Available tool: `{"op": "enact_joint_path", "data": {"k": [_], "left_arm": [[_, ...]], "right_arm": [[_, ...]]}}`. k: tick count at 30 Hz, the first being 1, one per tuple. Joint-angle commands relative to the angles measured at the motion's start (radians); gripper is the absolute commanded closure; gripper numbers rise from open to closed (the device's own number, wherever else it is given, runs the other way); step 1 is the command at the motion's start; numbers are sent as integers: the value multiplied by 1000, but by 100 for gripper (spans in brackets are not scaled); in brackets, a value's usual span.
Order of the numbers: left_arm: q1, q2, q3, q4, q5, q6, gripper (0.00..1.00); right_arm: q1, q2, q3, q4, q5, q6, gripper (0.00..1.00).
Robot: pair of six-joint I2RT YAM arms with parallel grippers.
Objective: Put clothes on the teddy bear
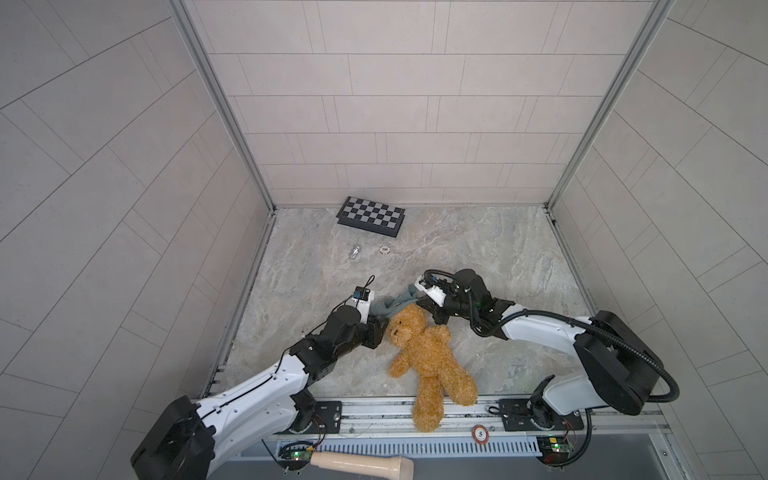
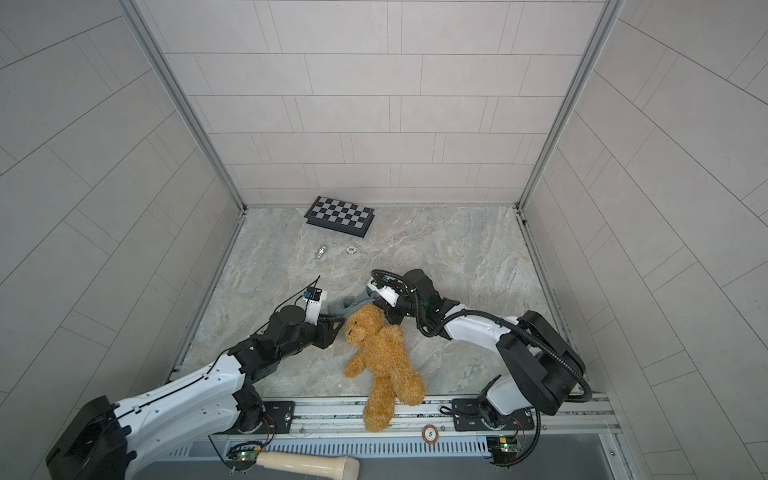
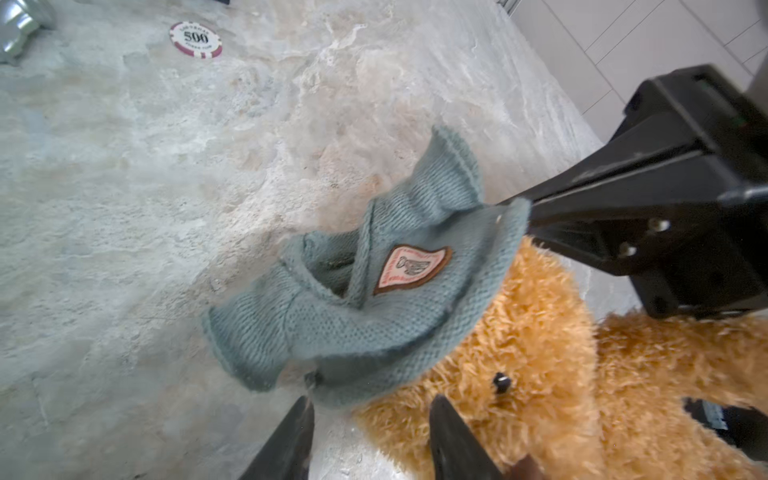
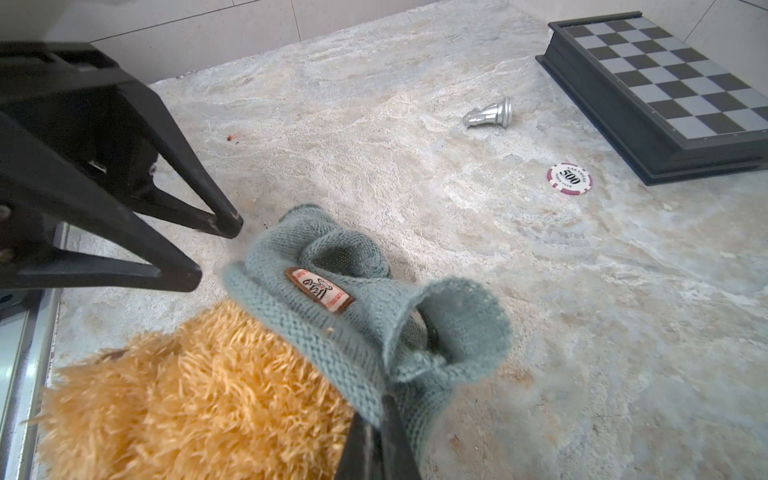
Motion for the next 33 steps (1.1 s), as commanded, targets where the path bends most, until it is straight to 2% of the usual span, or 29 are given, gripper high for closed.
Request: {"op": "enact_joint_path", "data": {"k": [1,5,10,15,19,23,28,33], "left_arm": [[21,32,-37,43,-21,-30,49],[49,67,-70,122,-16,-35,44],[51,125,-61,178,50,7,51],[49,89,-78,201,87,39,54],[49,96,-61,191,68,62,48],[49,126,-29,186,36,89,48],[50,183,9,203,29,114,58],[49,228,21,235,57,127,62]], "right_arm": [[3,-13,-8,14,2,-10,100],[2,-3,-6,21,3,-12,100],[3,-2,-7,31,2,-4,100],[3,-11,-8,23,6,-7,100],[2,-7,-6,23,2,-6,100],[3,-7,-7,23,0,-5,100],[3,-7,-3,24,-2,-6,100],[2,-1,-1,20,-6,-5,100]]}}
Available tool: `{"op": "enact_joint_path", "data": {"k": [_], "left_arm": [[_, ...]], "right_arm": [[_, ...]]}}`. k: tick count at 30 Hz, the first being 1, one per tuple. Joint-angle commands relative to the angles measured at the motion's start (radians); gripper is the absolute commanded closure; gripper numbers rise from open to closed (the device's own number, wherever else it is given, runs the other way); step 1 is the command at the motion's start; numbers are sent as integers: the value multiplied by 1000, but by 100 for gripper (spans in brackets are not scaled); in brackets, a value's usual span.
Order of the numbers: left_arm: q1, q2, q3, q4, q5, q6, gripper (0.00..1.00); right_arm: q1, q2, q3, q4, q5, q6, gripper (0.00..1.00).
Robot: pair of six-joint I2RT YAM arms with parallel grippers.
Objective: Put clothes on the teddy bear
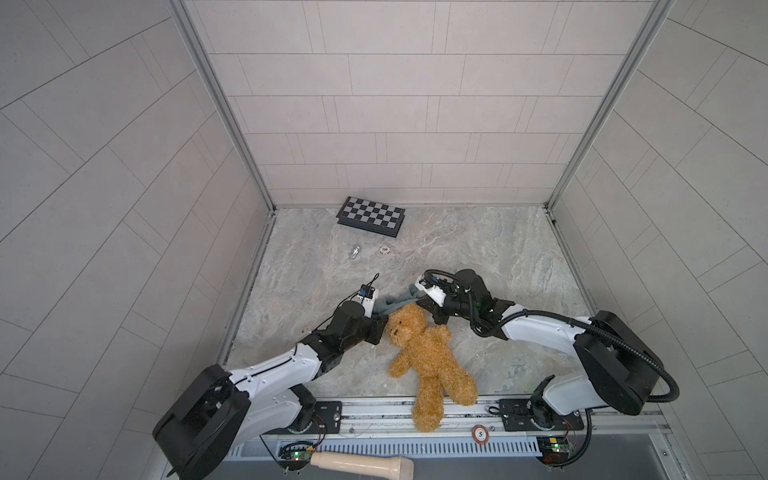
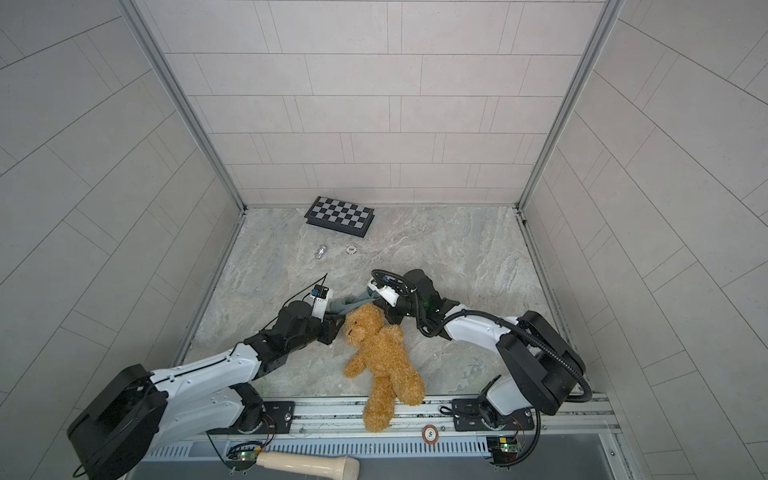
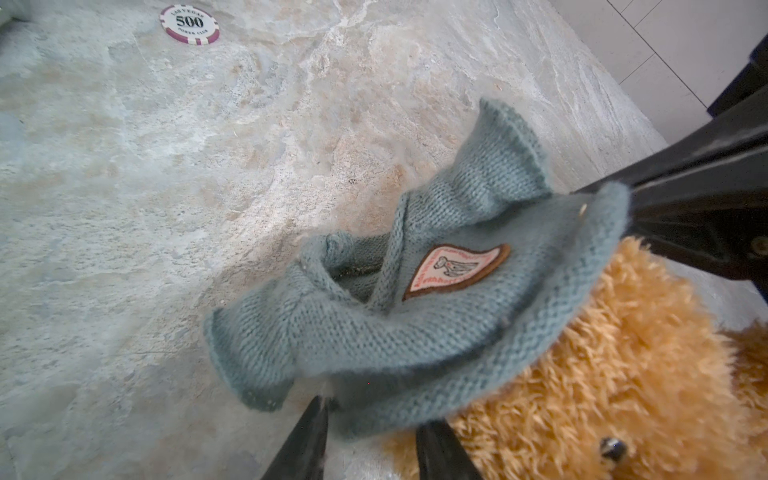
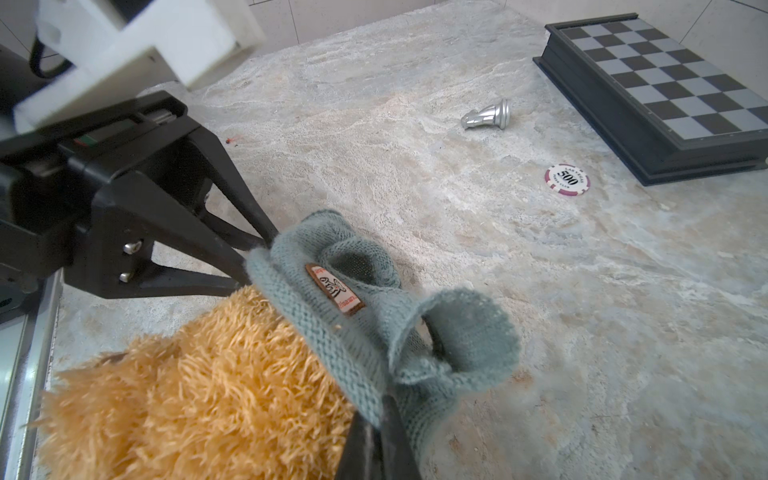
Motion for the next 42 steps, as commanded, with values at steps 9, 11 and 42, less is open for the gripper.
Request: {"op": "enact_joint_path", "data": {"k": [9,11,42], "left_arm": [[-4,19,26,27,32,43,99],[-10,10,26,12,27,45,100],[-124,-36,54,-92,-11,70,100]], "right_arm": [[3,-9,1,10,-1,-2,100],[2,-14,6,-1,1,0,100],[276,-465,26,-494,332,176,30]]}}
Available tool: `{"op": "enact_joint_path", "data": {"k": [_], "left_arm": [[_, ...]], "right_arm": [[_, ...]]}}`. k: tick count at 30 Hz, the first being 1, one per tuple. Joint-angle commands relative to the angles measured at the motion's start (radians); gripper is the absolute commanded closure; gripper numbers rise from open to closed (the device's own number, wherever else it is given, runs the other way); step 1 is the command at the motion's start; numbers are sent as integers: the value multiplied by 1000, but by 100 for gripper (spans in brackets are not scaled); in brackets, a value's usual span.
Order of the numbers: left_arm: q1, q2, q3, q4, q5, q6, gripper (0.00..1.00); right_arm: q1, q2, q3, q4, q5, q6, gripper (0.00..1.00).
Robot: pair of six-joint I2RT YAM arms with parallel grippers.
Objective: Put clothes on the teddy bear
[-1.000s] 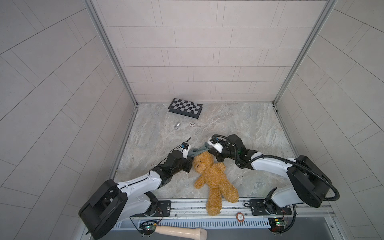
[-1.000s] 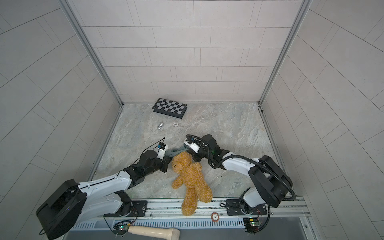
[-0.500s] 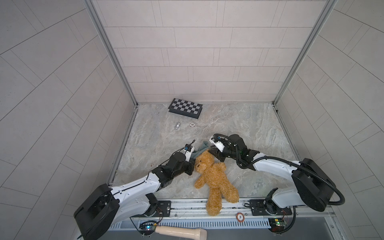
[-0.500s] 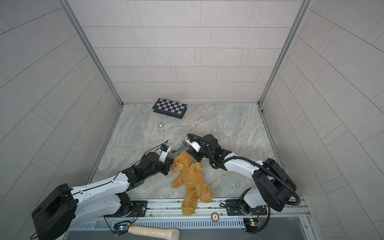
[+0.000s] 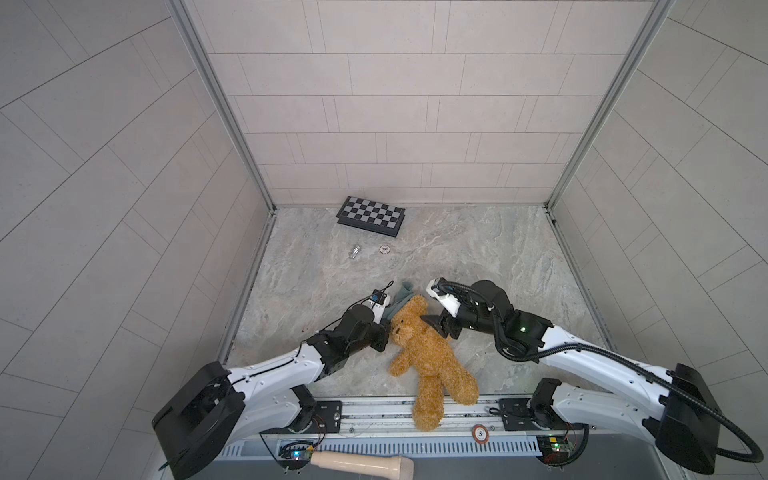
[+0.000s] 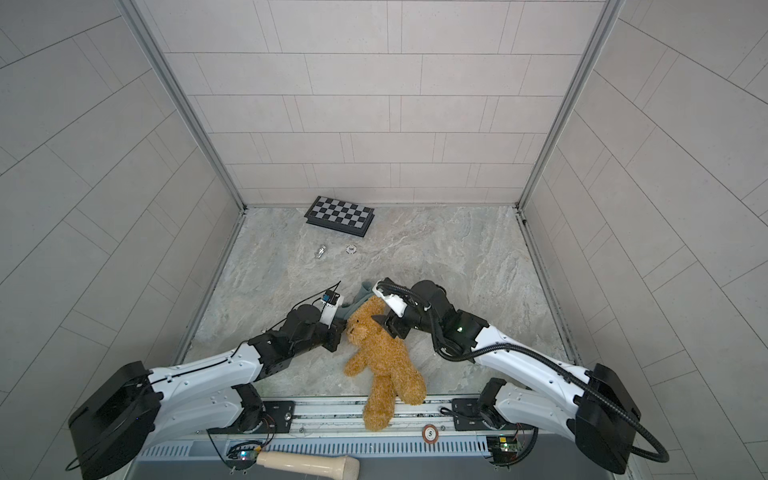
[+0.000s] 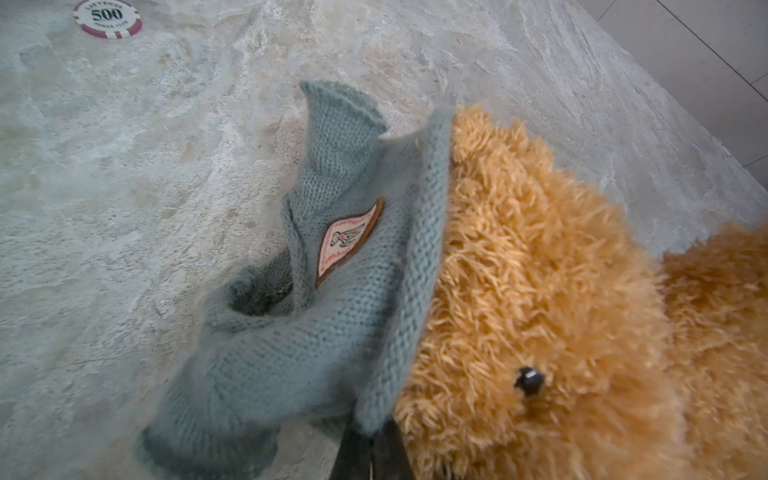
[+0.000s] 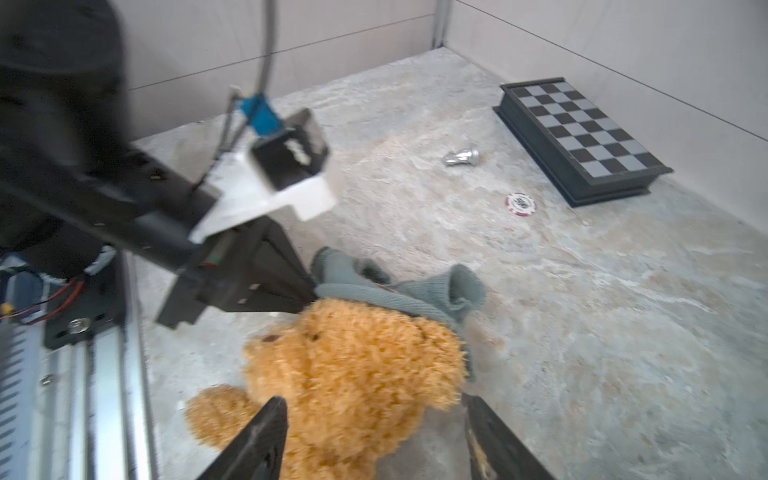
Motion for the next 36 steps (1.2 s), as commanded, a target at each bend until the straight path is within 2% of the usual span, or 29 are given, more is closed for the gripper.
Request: {"op": "enact_joint_path", "data": {"k": [1,6,11,16,20,22,29,36], "left_arm": [[-8,-17,23,-9,23,22,100],[-7,-8,16,22,39,11,100],[-7,-5,6,56,71,2,100],[-7,13,13,59,89,6,100],[-7,16,21,46,91,8,100],[-8,12,26,32,92,10,100],[-8,15,24,-3,81,10,100],[-9,49,54,-18,96,6,100]], "right_arm": [[95,-39,10,-119,113,87,30],[191,24,-21,-49,246,183,30],[194,151,-15,68,311,195,30],[193,276,2,103,366,201,30],[178,320,-20,148,362,206,32],[166,342,-31,174,345,207,38],[107,411,-73,257,295,215,70],[101,458,-71,265,279,200,86]]}}
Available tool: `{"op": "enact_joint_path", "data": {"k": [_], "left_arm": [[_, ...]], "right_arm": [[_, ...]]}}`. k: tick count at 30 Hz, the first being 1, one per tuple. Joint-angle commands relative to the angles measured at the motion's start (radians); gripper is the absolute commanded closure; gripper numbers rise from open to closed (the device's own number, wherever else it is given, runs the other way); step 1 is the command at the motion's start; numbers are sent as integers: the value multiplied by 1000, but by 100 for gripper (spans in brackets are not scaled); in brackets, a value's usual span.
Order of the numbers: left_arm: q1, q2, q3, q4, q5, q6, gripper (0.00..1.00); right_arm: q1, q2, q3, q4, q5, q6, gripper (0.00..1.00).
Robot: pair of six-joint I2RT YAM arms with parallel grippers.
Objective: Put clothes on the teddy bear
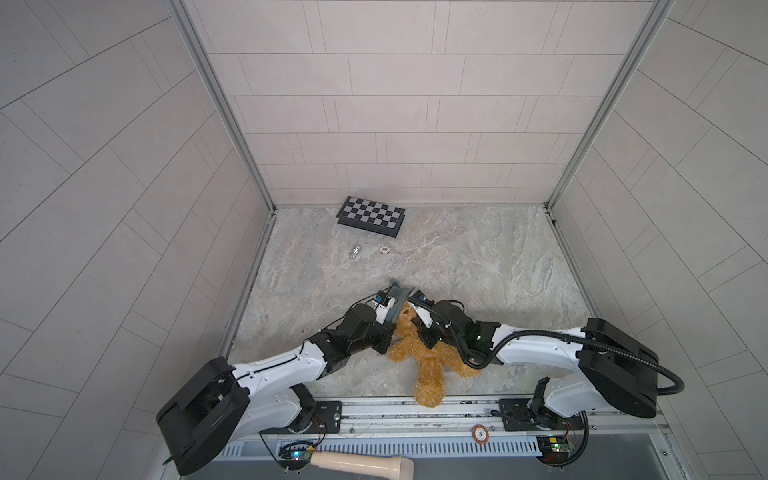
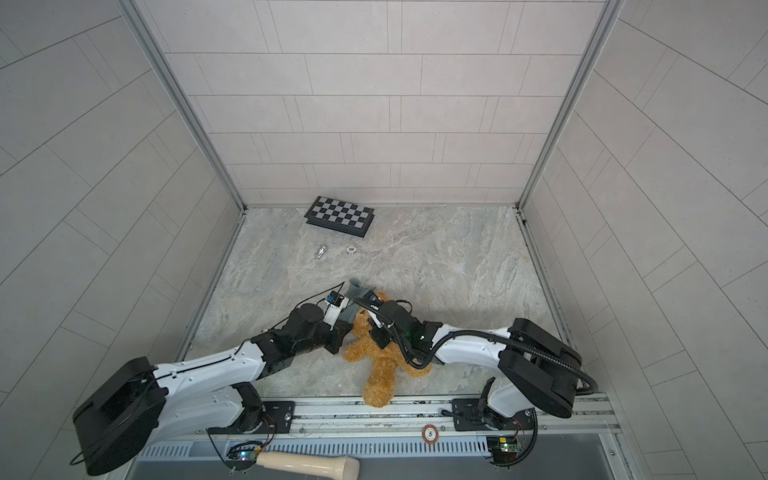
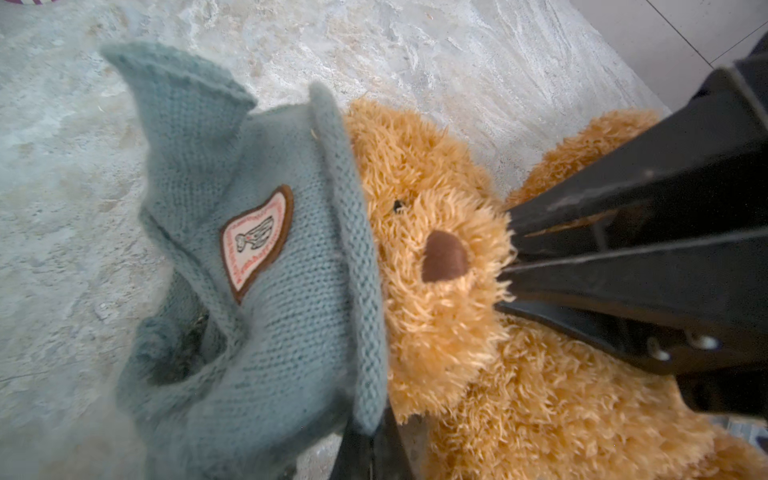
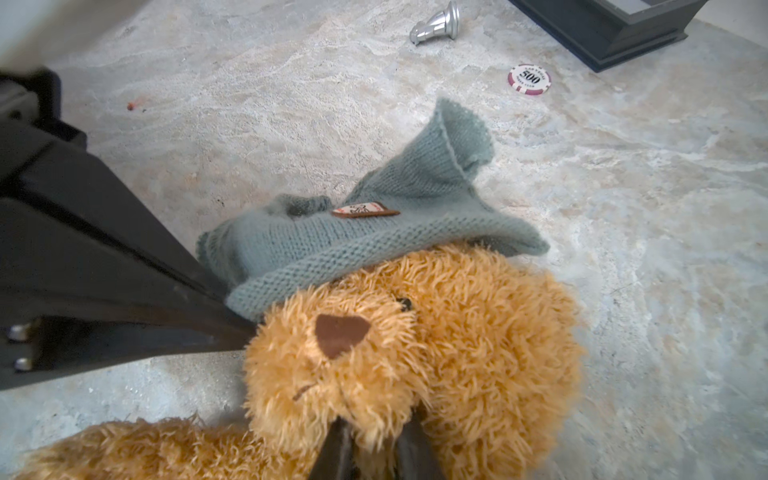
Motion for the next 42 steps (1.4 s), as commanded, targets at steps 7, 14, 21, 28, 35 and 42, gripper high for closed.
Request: {"op": "enact_joint_path", "data": {"k": [7,14,21,28,35,42], "left_arm": [[-20,-8,26,-38,29,-28,100],[-22,20,14,-21,47,-77,100],[-21,-4,49,-17,69,-130,67],[45,-111,73,-112,146,-177,49],[200,-192,126,-226,272,-235,47],[526,-9,225,-334,382,-291,76]], "right_arm": [[-19,39,-30,-14,-25,0,100],[-22,30,-42,6,-39,-4,100],[-23,-17,-69,5,-75,-23,100],[-25,-18,-68,-12,-89,-53,100],[-32,-3,-70,-1,-93,-55,100],[-40,4,-74,8,-111,-64,100]]}}
